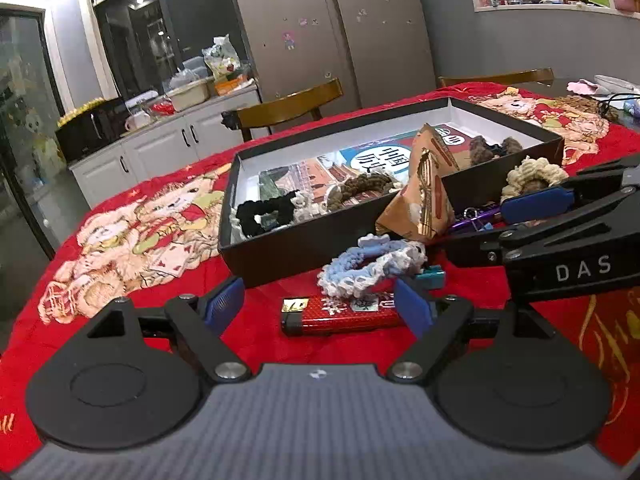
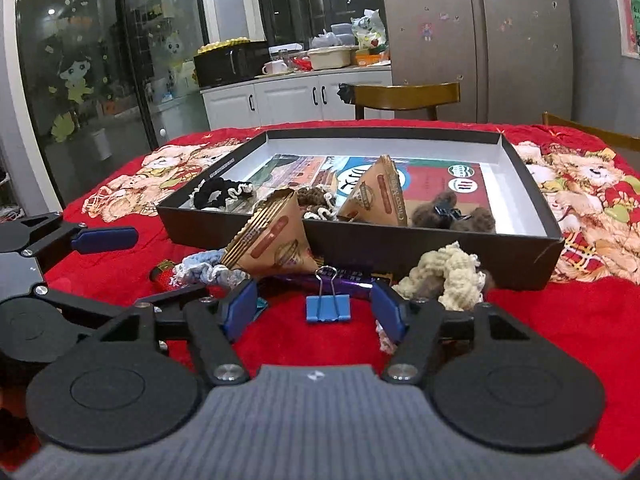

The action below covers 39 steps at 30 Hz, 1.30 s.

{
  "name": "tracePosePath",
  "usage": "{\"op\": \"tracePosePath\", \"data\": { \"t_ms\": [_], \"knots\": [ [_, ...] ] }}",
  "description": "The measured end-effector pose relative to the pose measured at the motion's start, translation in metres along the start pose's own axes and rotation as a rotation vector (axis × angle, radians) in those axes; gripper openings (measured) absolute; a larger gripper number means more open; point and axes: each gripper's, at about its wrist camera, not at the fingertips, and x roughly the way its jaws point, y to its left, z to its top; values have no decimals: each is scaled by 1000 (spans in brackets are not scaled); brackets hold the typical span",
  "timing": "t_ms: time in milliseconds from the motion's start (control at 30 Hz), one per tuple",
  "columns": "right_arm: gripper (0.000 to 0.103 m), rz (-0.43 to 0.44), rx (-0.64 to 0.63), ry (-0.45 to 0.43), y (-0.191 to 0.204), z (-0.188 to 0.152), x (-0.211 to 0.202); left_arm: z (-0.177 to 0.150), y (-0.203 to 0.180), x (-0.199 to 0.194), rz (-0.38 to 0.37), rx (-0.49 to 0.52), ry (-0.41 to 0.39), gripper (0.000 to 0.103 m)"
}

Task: Organize objects
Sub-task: 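Withdraw both tools from the box toward the remaining items on the quilt, then grasp the red lighter with the left tool while the right tool grasps the blue binder clip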

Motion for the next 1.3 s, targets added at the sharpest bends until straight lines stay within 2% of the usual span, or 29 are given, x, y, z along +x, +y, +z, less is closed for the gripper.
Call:
{"op": "tracePosePath", "data": {
  "t_ms": [167, 300, 467, 567, 667, 733, 767, 800, 833, 867, 900, 1300],
  "knots": [
    [71, 3, 2, 24, -1, 0, 4, 1, 8, 5, -133, -76, 77, 86],
    [69, 2, 0, 39, -1, 0, 8, -3, 6, 15, -97, -79, 88, 91],
    [67, 8, 15, 44, -4, 1, 10, -2, 2, 18, -53, -58, 70, 93],
    [69, 19, 39, 39, -7, 2, 11, -2, 10, 24, -69, -100, 89, 97],
    [70, 36, 72, 28, -11, 2, 10, -4, 22, 31, -119, -182, 119, 98],
    [69, 41, 73, 31, -11, 1, 10, -4, 22, 31, -119, -183, 118, 97],
    [67, 43, 71, 32, -11, 1, 10, -4, 19, 30, -113, -177, 115, 97],
    [57, 54, 69, 33, -11, 1, 10, -4, 18, 29, -109, -174, 113, 96],
    [53, 66, 70, 34, -11, 1, 10, -4, 16, 28, -110, -167, 107, 91],
    [32, 59, 73, 40, -11, 1, 10, -4, 14, 26, -113, -159, 98, 85],
    [27, 36, 80, 53, -12, 1, 13, -4, 13, 25, -114, -161, 91, 85],
    [27, 56, 103, 42, -16, 2, 13, -5, 9, 20, -72, -159, 80, 85]
  ]
}}
